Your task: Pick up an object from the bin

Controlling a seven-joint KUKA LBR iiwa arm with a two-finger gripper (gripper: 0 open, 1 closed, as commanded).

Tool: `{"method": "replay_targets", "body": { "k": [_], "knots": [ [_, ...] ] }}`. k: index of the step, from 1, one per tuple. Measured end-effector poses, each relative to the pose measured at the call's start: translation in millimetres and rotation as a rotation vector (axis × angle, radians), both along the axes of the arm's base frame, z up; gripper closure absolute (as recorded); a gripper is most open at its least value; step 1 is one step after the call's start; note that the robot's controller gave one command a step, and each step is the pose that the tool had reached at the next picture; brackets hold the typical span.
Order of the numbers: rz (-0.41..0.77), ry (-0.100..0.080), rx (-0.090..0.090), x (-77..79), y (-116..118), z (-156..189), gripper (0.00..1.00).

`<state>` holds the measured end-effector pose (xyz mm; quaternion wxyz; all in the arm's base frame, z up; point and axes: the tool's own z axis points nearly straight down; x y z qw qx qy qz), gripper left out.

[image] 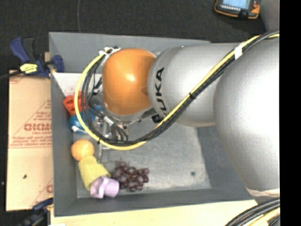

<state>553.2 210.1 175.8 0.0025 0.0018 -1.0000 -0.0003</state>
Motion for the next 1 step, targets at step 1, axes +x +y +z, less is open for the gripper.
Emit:
{"method": "replay_targets", "body": {
  "k": [1],
  "knots": [
    [-0.005, -0.007, 0.001, 2.2, -1.0, 4.2, 0.0]
  ]
}}
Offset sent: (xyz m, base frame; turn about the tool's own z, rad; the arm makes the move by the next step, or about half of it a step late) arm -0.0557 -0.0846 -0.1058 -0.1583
